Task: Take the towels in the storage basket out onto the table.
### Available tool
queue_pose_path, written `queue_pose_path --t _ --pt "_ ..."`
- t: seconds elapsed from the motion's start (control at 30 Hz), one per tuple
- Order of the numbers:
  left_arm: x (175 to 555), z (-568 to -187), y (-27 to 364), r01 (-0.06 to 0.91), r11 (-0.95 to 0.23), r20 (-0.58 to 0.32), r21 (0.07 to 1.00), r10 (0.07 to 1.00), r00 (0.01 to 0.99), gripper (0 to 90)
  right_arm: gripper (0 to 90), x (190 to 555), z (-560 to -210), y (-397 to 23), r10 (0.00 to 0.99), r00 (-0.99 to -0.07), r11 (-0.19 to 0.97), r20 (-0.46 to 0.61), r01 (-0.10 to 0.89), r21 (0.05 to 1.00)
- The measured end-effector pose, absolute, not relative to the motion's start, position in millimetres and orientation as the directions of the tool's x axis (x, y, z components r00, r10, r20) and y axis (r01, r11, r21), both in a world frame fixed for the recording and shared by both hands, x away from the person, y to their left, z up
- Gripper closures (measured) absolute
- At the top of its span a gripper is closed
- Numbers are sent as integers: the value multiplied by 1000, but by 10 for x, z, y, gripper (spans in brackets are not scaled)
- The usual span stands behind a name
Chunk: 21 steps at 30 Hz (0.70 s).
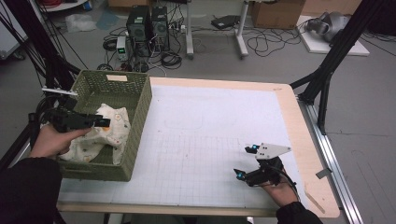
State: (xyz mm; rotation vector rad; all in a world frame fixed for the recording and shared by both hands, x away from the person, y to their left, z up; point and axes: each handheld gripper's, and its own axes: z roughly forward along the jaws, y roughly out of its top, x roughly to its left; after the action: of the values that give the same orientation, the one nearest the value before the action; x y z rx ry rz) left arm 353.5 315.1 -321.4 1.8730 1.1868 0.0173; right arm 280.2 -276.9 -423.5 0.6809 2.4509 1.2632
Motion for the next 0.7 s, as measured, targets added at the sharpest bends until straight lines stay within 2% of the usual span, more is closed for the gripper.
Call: queue_pose_path --t 0.4,0.57,0.7 --pt "3707 -3457 3093 796 -266 -227 544 867 444 375 91 2809 -4237 -2769 537 -842 500 -52 268 824" --pt "3745 -3497 3092 815 -277 -211 509 878 430 369 91 2808 -4236 -2768 535 -843 499 -49 269 824" --pt "3789 -3593 3063 843 -310 -164 440 895 415 364 91 2804 -4235 -2764 534 -844 499 -50 267 825"
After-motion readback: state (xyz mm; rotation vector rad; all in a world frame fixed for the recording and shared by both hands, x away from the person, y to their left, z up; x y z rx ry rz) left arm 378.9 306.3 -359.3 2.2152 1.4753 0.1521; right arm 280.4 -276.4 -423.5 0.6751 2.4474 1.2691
